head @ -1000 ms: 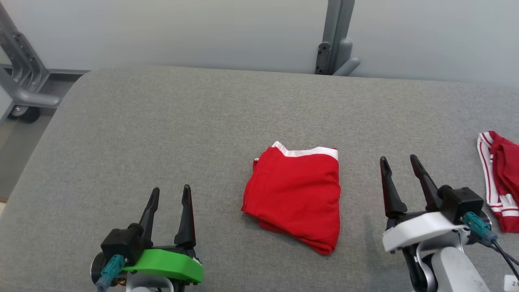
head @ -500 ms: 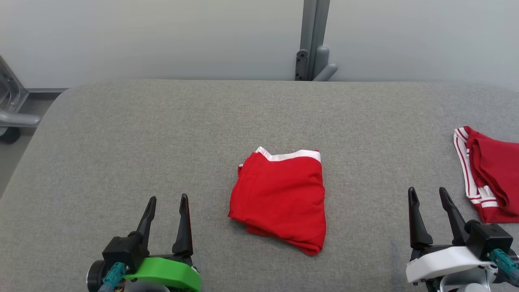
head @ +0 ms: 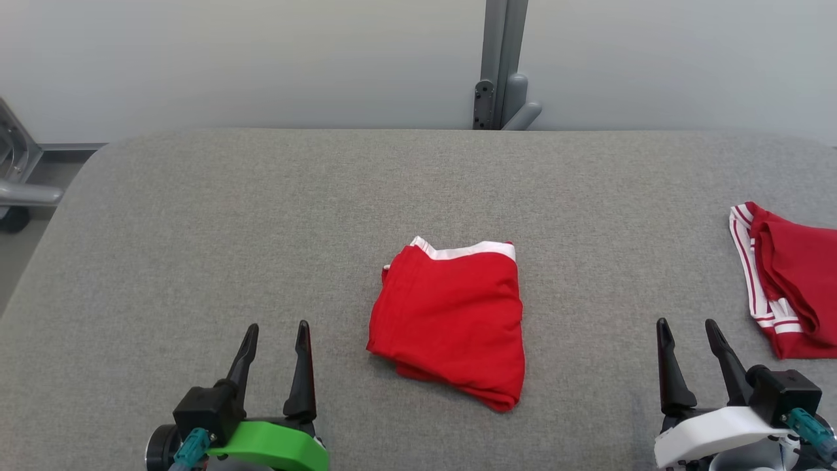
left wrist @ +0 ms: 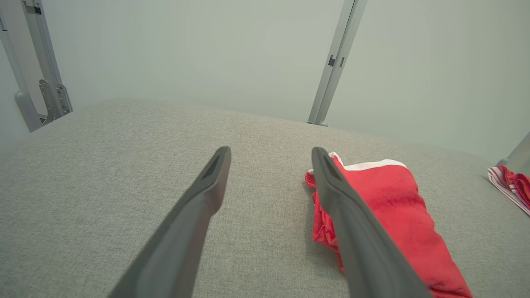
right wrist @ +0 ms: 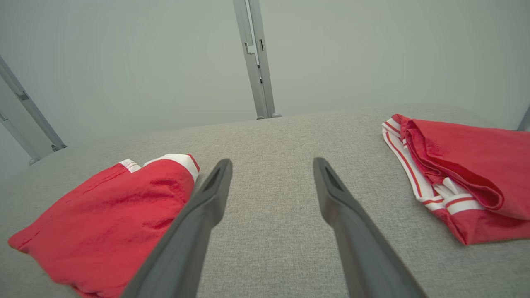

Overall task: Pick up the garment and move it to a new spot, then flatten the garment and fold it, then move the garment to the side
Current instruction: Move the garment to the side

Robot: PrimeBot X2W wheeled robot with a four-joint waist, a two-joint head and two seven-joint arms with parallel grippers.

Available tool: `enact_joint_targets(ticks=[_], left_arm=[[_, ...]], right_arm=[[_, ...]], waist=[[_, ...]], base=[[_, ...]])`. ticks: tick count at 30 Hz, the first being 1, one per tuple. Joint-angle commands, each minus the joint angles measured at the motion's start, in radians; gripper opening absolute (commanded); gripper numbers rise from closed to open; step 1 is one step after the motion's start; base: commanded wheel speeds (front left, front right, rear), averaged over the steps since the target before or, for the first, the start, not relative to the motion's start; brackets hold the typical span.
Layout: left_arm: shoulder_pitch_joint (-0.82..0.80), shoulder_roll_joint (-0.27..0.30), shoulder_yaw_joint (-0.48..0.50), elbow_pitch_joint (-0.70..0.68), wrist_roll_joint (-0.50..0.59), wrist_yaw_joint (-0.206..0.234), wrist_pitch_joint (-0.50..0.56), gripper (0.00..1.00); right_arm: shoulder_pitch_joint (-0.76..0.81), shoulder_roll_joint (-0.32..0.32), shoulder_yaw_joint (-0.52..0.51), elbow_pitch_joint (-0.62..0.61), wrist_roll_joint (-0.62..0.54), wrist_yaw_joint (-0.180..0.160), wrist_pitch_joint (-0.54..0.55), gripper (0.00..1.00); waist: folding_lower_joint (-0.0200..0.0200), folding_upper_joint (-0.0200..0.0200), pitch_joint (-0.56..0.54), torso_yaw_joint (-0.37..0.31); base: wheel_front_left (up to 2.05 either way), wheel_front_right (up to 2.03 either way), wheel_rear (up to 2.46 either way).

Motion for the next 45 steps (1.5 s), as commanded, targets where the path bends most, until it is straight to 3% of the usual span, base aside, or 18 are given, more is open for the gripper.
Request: enact_joint_targets(ticks=[1, 10, 16, 24, 28, 36, 37, 38, 40, 41, 45], left_arm=[[0.007, -0.002, -0.001, 0.003, 0.012, -0.006, -0.003, 1.00], [-0.001, -0.005, -0.008, 0.011, 0.014, -0.009, -0.003, 1.00], [-0.017, -0.010, -0.020, 0.013, 0.004, -0.019, -0.003, 1.00], [-0.035, -0.015, -0.025, 0.016, 0.002, -0.025, -0.003, 1.00], [-0.044, -0.017, -0.023, 0.014, 0.006, -0.027, -0.003, 1.00], [-0.049, -0.020, -0.014, 0.013, 0.009, -0.033, -0.003, 1.00], [-0.050, -0.020, -0.014, 0.013, 0.010, -0.033, -0.003, 1.00], [-0.051, -0.020, -0.013, 0.014, 0.010, -0.033, -0.003, 1.00], [-0.052, -0.020, -0.012, 0.014, 0.011, -0.032, -0.003, 1.00], [-0.052, -0.021, -0.011, 0.013, 0.011, -0.032, -0.003, 1.00], [-0.052, -0.021, -0.008, 0.008, 0.011, -0.031, -0.003, 1.00]], right_arm=[[-0.009, -0.002, -0.003, 0.005, -0.006, 0.000, 0.007, 1.00], [-0.068, -0.002, 0.021, -0.009, 0.000, 0.000, 0.104, 1.00], [-0.163, -0.007, 0.060, 0.030, 0.105, 0.000, 0.304, 1.00], [-0.271, -0.068, 0.119, 0.175, 0.268, 0.000, 0.521, 1.00], [-0.303, -0.070, 0.136, 0.257, 0.344, 0.000, 0.568, 1.00], [-0.361, -0.063, 0.161, 0.403, 0.404, 0.000, 0.561, 1.00], [-0.367, -0.060, 0.169, 0.417, 0.414, 0.000, 0.559, 0.97], [-0.374, -0.059, 0.176, 0.429, 0.421, 0.000, 0.559, 0.54], [-0.386, -0.063, 0.197, 0.445, 0.428, 0.000, 0.549, 0.24], [-0.391, -0.066, 0.205, 0.452, 0.433, 0.000, 0.544, 0.00], [-0.411, -0.089, 0.238, 0.451, 0.451, 0.000, 0.513, 0.00]], waist=[[0.0000, 0.0000, 0.000, 0.004], [0.0000, 0.0000, 0.005, 0.035], [0.0000, 0.0000, 0.028, 0.080], [0.0000, 0.0000, 0.067, 0.158], [0.0000, 0.0000, 0.087, 0.194], [0.0000, 0.0000, 0.112, 0.231], [0.0000, 0.0000, 0.114, 0.232], [0.0000, 0.0000, 0.115, 0.233], [0.0000, 0.0000, 0.118, 0.233], [0.0000, 0.0000, 0.118, 0.231], [0.0000, 0.0000, 0.117, 0.214]], base=[[0.00, 0.00, 0.00], [0.00, 0.00, 0.00], [0.00, 0.00, 0.00], [0.00, 0.00, 0.00], [0.00, 0.00, 0.00], [0.00, 0.00, 0.00], [0.00, 0.00, 0.00], [0.00, 0.00, 0.00], [0.00, 0.00, 0.00], [0.00, 0.00, 0.00], [0.00, 0.00, 0.00]])
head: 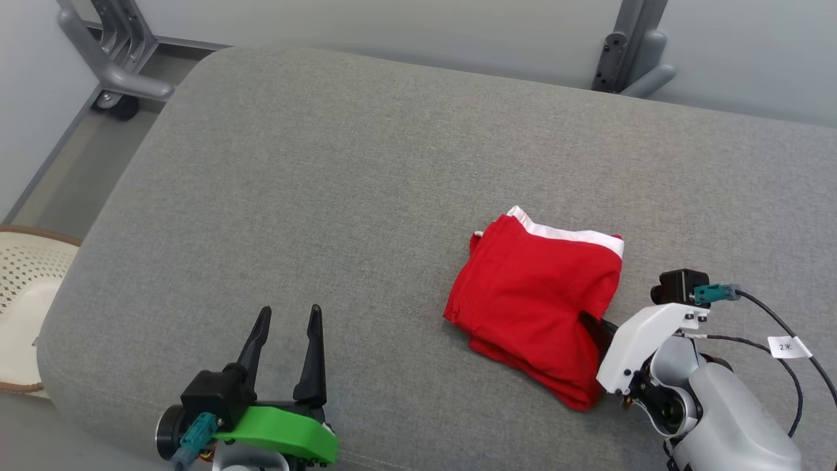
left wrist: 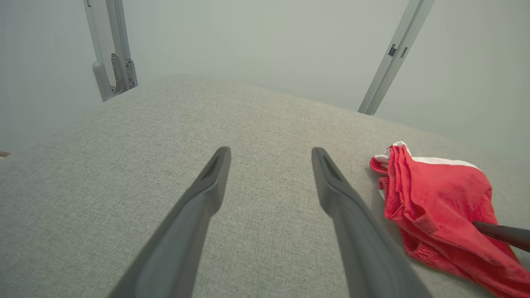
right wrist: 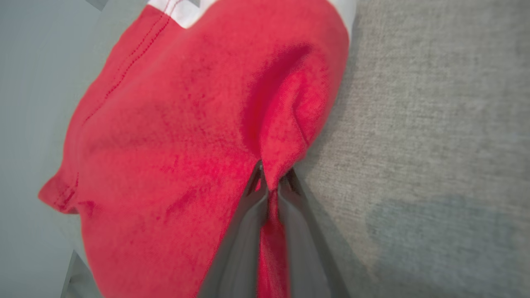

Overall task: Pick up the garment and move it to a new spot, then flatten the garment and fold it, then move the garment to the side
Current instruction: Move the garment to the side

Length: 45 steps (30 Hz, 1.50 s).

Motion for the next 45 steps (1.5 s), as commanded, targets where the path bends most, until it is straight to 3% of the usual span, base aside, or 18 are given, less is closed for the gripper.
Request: enact_joint_targets(ticks=[1, 9, 17, 25, 28, 35, 45], left_arm=[[-0.011, -0.001, 0.005, -0.006, 0.011, 0.000, -0.003, 1.00], [0.008, -0.001, -0.002, -0.022, 0.015, -0.007, -0.003, 1.00], [-0.008, -0.001, -0.014, -0.029, 0.026, -0.014, -0.003, 1.00], [-0.048, 0.008, -0.041, -0.008, 0.045, -0.028, 0.000, 1.00], [-0.057, 0.014, -0.047, -0.003, 0.051, -0.031, 0.003, 1.00], [-0.064, 0.020, -0.061, 0.004, 0.051, -0.033, 0.011, 1.00], [-0.054, 0.020, -0.069, 0.006, 0.042, -0.023, 0.010, 1.00]], right_arm=[[-0.008, -0.021, 0.018, 0.000, 0.012, 0.000, -0.013, 0.00], [0.012, -0.126, 0.079, -0.091, 0.038, 0.000, 0.002, 0.00], [0.041, -0.234, 0.085, -0.210, 0.027, 0.000, 0.067, 0.00], [0.012, -0.228, 0.075, -0.247, -0.016, 0.000, 0.094, 0.00], [0.002, -0.213, 0.076, -0.240, -0.022, 0.000, 0.085, 0.00], [-0.025, -0.206, 0.080, -0.204, -0.034, 0.000, 0.069, 0.00], [-0.095, -0.247, 0.091, -0.157, -0.081, 0.000, 0.066, 0.00]], waist=[[0.0000, -0.0001, -0.002, -0.019], [0.0000, -0.0001, -0.001, -0.116], [0.0000, -0.0001, 0.022, -0.311], [0.0000, -0.0001, 0.050, -0.508], [0.0000, -0.0001, 0.055, -0.547], [0.0000, -0.0001, 0.047, -0.568], [0.0000, -0.0001, 0.030, -0.495]], base=[[0.00, 0.00, 0.00], [0.00, 0.00, 0.00], [0.00, 0.00, 0.00], [0.00, 0.00, 0.00], [0.00, 0.00, 0.00], [0.00, 0.00, 0.00], [0.00, 0.00, 0.00]])
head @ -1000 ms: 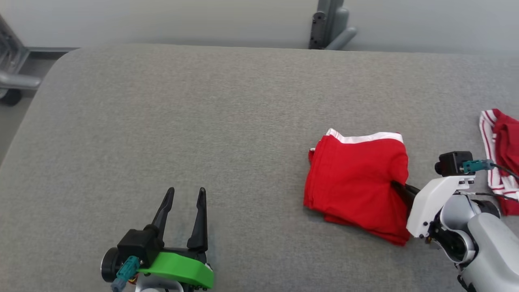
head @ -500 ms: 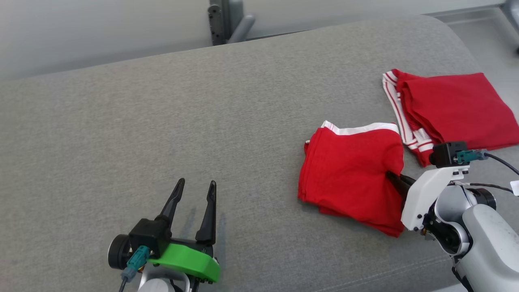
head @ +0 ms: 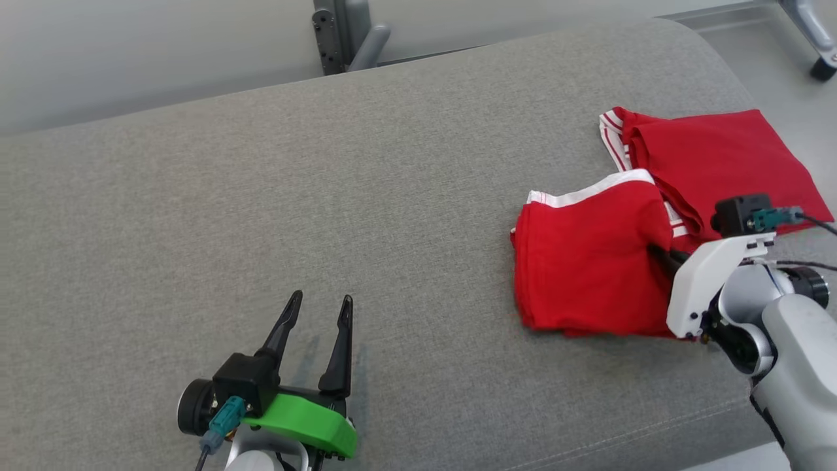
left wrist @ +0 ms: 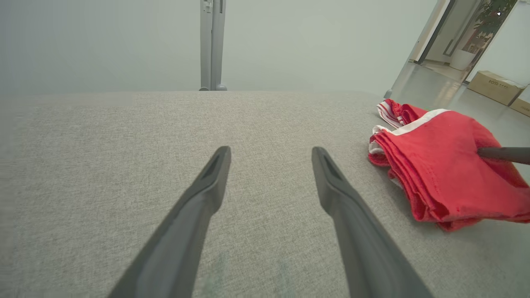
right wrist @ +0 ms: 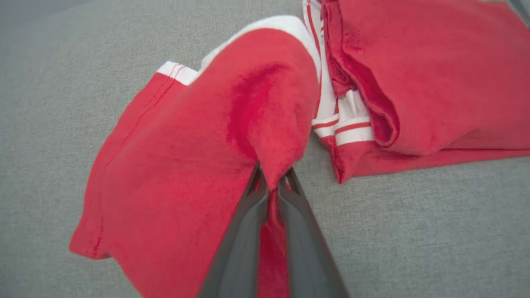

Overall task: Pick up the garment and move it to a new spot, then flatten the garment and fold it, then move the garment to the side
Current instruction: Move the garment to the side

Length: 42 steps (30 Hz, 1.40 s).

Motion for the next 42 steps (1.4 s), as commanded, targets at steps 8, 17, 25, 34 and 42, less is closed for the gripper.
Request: enact_joint_targets(ticks=[8, 17, 25, 34, 42], left_arm=[[-0.006, 0.003, -0.003, -0.003, -0.011, 0.008, -0.005, 1.00], [-0.023, 0.015, -0.003, -0.017, -0.009, 0.008, -0.007, 1.00], [-0.033, 0.024, -0.008, -0.045, -0.002, 0.014, -0.006, 1.00], [-0.042, 0.036, -0.018, -0.068, 0.000, 0.016, 0.004, 1.00], [-0.068, 0.057, -0.027, -0.092, 0.013, 0.017, 0.027, 1.00]], right_arm=[[-0.113, -0.086, 0.003, 0.014, -0.053, 0.000, 0.045, 0.00], [-0.209, -0.206, 0.029, 0.032, -0.106, 0.000, 0.123, 0.00], [-0.230, -0.300, 0.013, 0.041, -0.086, 0.000, 0.173, 0.00], [-0.197, -0.387, -0.020, 0.009, -0.102, 0.000, 0.190, 0.00], [-0.217, -0.440, -0.033, 0.103, -0.236, -0.001, 0.107, 0.00]], waist=[[0.0000, -0.0001, -0.004, 0.089], [0.0000, -0.0001, 0.030, 0.142], [0.0000, -0.0001, 0.070, 0.159], [0.0000, -0.0001, 0.099, 0.164], [0.0000, -0.0001, 0.143, 0.196]], base=[[0.00, 0.00, 0.00], [0.00, 0.00, 0.00], [0.00, 0.00, 0.00], [0.00, 0.00, 0.00], [0.00, 0.00, 0.00]])
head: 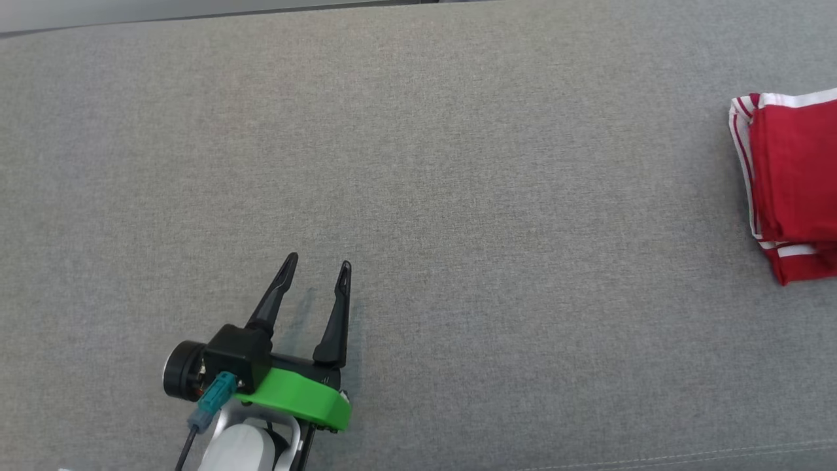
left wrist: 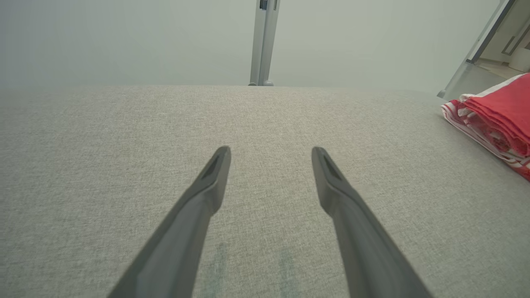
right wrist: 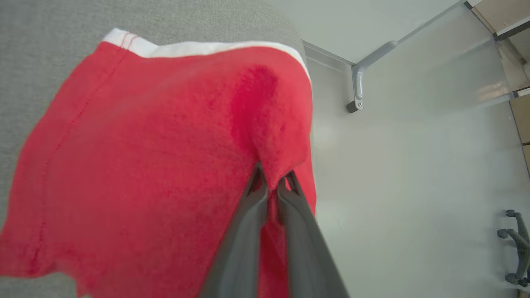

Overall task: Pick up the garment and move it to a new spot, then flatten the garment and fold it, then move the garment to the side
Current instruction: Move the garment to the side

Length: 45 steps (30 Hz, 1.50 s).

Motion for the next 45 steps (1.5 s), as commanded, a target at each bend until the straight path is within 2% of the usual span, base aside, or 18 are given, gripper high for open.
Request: enact_joint_targets(ticks=[1, 16, 17, 18, 19, 28, 36, 45], left_arm=[[-0.017, 0.013, -0.001, -0.009, 0.009, 0.003, 0.005, 1.00], [-0.012, 0.045, -0.008, -0.059, 0.019, 0.021, 0.039, 1.00], [-0.011, 0.046, -0.009, -0.061, 0.019, 0.022, 0.039, 1.00], [-0.011, 0.047, -0.010, -0.062, 0.018, 0.021, 0.041, 1.00], [-0.010, 0.048, -0.010, -0.063, 0.017, 0.022, 0.042, 1.00], [-0.005, 0.053, -0.019, -0.063, 0.010, 0.029, 0.050, 1.00], [0.003, 0.058, -0.018, -0.055, -0.003, 0.032, 0.049, 1.00], [0.021, 0.043, 0.019, -0.025, -0.044, 0.057, 0.024, 1.00]], right_arm=[[-0.011, -0.012, -0.008, 0.032, -0.044, -0.002, -0.026, 0.00], [-0.061, 0.015, -0.069, 0.240, -0.241, -0.002, -0.176, 0.00], [-0.061, 0.017, -0.077, 0.250, -0.257, -0.002, -0.192, 0.29], [-0.058, 0.022, -0.079, 0.258, -0.278, -0.002, -0.208, 0.68], [-0.057, 0.025, -0.083, 0.265, -0.300, -0.002, -0.224, 1.00], [-0.066, 0.081, -0.116, 0.341, -0.385, -0.002, -0.370, 1.00], [-0.095, 0.139, -0.135, 0.394, -0.365, -0.002, -0.517, 1.00], [-0.130, 0.248, -0.116, 0.341, -0.312, -0.002, -0.622, 1.00]], waist=[[0.0000, -0.0001, 0.020, 0.020], [0.0000, -0.0001, 0.065, 0.039], [0.0000, -0.0001, 0.066, 0.037], [0.0000, -0.0001, 0.066, 0.034], [0.0000, -0.0001, 0.065, 0.030], [0.0000, -0.0001, 0.049, -0.018], [0.0000, -0.0001, -0.003, -0.047], [0.0000, -0.0001, -0.107, -0.065]], base=[[0.00, 0.00, 0.00], [0.00, 0.00, 0.00], [0.00, 0.00, 0.00], [0.00, 0.00, 0.00], [0.00, 0.00, 0.00], [0.00, 0.00, 0.00], [0.00, 0.00, 0.00], [0.00, 0.00, 0.00]])
